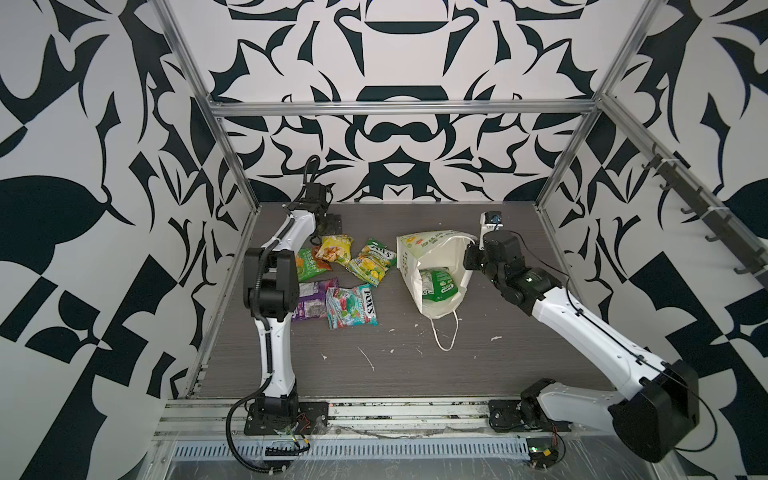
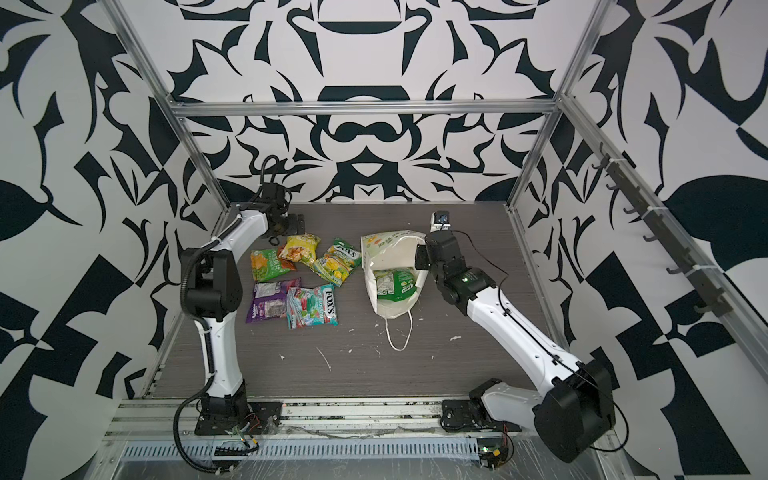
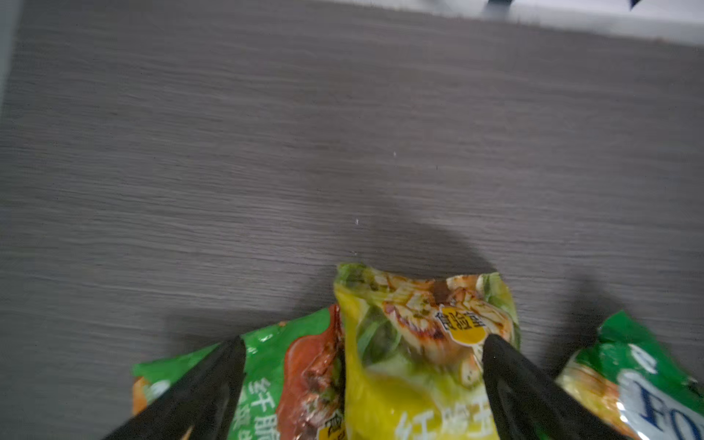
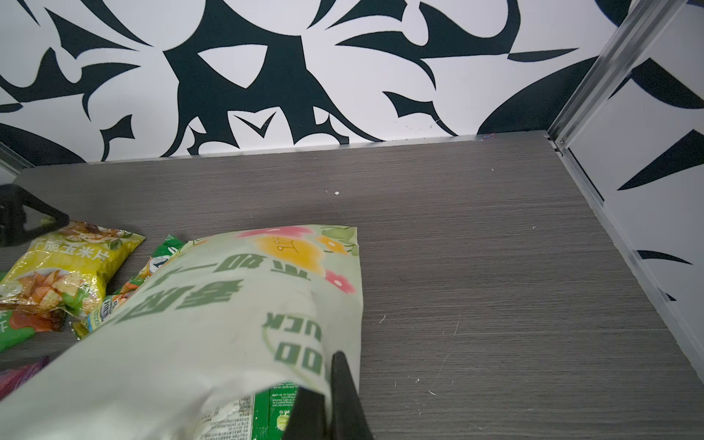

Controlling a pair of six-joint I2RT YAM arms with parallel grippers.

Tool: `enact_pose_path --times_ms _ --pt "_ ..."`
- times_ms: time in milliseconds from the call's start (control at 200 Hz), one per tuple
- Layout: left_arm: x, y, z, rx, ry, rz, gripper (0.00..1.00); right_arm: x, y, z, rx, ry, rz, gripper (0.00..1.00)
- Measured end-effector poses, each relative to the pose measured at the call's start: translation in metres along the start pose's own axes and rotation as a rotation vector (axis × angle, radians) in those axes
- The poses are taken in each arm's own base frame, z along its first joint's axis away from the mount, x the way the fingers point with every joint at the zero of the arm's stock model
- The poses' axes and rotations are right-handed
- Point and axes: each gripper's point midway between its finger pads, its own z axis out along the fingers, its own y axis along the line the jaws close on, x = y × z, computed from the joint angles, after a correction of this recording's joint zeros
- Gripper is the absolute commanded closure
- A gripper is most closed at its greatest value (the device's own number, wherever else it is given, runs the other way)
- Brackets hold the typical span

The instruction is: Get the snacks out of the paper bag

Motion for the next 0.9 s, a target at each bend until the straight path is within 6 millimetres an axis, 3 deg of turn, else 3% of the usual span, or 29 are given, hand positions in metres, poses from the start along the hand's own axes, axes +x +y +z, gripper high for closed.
enact_pose_path --times_ms 220,325,385,575,900 --pt "0.020 -0.019 0.008 0.085 0.067 0.021 0.10 -0.001 -0.002 -0.001 0.005 -0.006 0.001 1.00" --pt "0.037 -0.026 0.010 0.109 0.107 0.027 0.14 -0.002 -0.004 -0.001 0.012 -0.008 0.004 1.00" --pt "0.049 -0.030 0.011 0.117 0.131 0.030 0.21 -0.002 -0.005 -0.001 0.016 -0.008 0.004 1.00" --pt "0.066 -0.048 -0.002 0.153 0.160 0.014 0.35 -0.003 -0.007 0.000 0.022 -0.010 0.003 1.00" --pt "0.080 -0.069 -0.026 0.189 0.176 -0.008 0.36 -0.003 -0.008 0.005 0.027 -0.009 0.005 1.00"
